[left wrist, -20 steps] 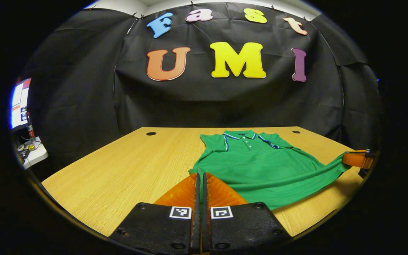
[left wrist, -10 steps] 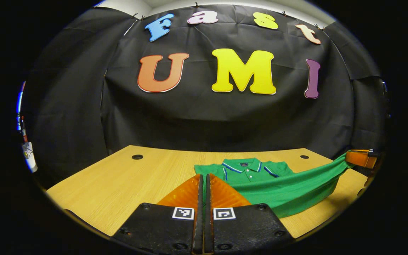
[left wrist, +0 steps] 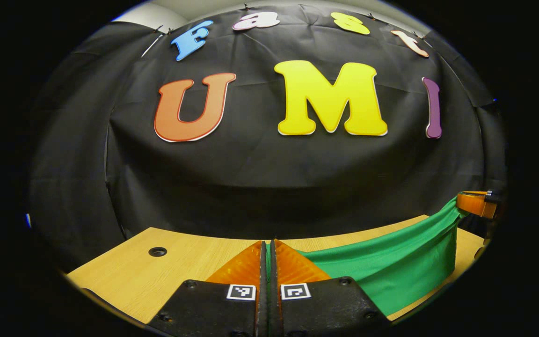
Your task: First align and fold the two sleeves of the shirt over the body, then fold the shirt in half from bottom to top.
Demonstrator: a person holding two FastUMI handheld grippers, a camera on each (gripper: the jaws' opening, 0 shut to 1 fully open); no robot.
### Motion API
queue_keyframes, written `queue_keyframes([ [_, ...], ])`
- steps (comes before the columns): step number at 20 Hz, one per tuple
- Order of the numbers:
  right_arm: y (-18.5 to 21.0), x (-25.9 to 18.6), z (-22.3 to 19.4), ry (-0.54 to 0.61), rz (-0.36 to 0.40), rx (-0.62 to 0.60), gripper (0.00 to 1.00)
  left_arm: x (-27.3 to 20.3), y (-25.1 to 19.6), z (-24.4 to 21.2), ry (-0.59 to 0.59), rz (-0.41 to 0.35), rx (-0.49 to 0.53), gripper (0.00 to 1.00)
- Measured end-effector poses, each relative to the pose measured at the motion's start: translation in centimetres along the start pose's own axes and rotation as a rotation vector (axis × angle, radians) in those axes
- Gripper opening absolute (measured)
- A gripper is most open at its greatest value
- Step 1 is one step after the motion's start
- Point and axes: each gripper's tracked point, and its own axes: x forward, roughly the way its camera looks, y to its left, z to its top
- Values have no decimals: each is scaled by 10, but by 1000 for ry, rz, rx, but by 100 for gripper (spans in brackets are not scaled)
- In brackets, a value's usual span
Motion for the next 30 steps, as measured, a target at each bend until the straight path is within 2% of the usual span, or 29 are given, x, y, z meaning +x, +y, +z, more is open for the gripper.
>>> queue_keyframes([
  [4,-2,65,-16,37,-3,78,0,57,3,-18,38,6,-24,7],
  [8,-11,122,-60,95,-58,123,0,100,-1,-45,77,-10,4,7],
  [12,-14,143,-102,168,-109,99,0,120,-6,-62,88,-32,31,7],
  [14,-10,144,-106,169,-97,68,0,122,-3,-68,91,-20,23,7],
  [15,-11,148,-109,163,-96,53,2,123,-2,-70,90,-12,10,16],
  [18,-18,139,-108,152,-99,54,95,115,-6,-77,110,-25,-41,79],
  [19,-17,135,-105,139,-91,51,92,114,-4,-82,120,-16,-45,100],
  [22,-9,112,-88,77,-70,5,96,97,3,-78,82,25,-25,100],
  [23,-6,100,-83,44,-73,-11,96,91,6,-72,54,43,-12,100],
  [24,-2,88,-77,13,-74,-17,91,83,6,-66,28,53,-9,100],
  [25,5,77,-75,-13,-65,-17,96,74,5,-64,7,51,-13,100],
  [26,13,64,-73,-27,-50,-21,96,65,1,-65,-3,49,-24,100],
  [27,20,52,-77,-32,-39,-26,92,56,-1,-67,-7,52,-28,100],
  [28,28,40,-82,-23,-25,-37,96,45,-4,-72,1,54,-22,100],
  [30,41,11,-88,-30,0,-86,96,24,-10,-82,28,55,13,100],
])
